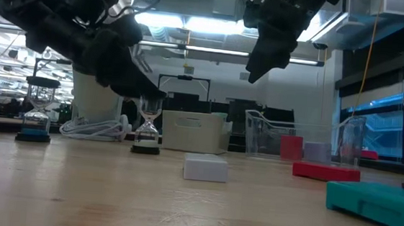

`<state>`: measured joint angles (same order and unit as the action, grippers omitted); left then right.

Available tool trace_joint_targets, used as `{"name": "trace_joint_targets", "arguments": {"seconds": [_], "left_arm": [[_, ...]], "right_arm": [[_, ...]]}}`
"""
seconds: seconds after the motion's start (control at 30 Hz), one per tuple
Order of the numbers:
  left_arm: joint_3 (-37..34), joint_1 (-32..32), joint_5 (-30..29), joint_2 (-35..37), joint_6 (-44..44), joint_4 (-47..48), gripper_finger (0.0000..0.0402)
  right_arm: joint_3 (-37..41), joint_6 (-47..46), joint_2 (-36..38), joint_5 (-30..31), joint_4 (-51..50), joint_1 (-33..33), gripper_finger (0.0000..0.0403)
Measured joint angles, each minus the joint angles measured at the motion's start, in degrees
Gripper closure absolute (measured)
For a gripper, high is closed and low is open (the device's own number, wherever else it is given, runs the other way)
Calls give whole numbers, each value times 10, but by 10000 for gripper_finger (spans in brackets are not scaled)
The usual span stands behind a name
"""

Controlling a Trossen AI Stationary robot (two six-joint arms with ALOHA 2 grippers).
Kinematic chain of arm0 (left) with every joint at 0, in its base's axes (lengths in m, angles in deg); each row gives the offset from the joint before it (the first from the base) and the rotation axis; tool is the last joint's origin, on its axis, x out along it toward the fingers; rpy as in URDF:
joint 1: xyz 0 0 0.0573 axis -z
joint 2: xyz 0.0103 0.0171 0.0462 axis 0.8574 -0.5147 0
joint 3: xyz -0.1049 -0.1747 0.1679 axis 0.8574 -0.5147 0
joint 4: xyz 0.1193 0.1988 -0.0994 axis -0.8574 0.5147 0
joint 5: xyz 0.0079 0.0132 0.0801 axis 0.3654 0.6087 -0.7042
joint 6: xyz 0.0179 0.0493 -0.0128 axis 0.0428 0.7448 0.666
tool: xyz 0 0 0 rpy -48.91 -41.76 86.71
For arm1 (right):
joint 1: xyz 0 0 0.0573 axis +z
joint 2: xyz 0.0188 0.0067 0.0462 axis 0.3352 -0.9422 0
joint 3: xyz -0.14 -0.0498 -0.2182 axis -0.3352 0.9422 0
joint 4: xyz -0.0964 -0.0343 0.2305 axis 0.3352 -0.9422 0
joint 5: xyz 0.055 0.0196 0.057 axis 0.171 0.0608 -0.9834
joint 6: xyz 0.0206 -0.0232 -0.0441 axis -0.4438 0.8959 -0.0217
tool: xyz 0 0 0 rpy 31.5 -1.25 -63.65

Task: Pick & Place Office items
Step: Put the white hourglass into the gray bin

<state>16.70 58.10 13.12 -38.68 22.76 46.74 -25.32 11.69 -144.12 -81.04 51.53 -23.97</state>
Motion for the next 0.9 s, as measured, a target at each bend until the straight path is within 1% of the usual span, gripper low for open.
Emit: {"name": "trace_joint_targets", "arguments": {"seconds": [0.17, 0.33, 0.43, 0.73, 0.9], "left_arm": [[0, 0, -1, -17, -2, -26, 118], [0, 0, -5, -17, 0, -27, 122], [0, 0, -5, -17, -5, -22, 133], [0, 0, -3, -17, -14, -18, 183], [0, 0, -4, -17, -13, -20, 185]], "right_arm": [[0, 1, 0, 0, 0, 0, 69], [0, 1, 0, 0, 0, 0, 69], [0, 1, 0, 0, 0, 0, 69], [0, 7, 0, 0, 0, 0, 69], [0, 7, 0, 0, 0, 0, 69]]}}
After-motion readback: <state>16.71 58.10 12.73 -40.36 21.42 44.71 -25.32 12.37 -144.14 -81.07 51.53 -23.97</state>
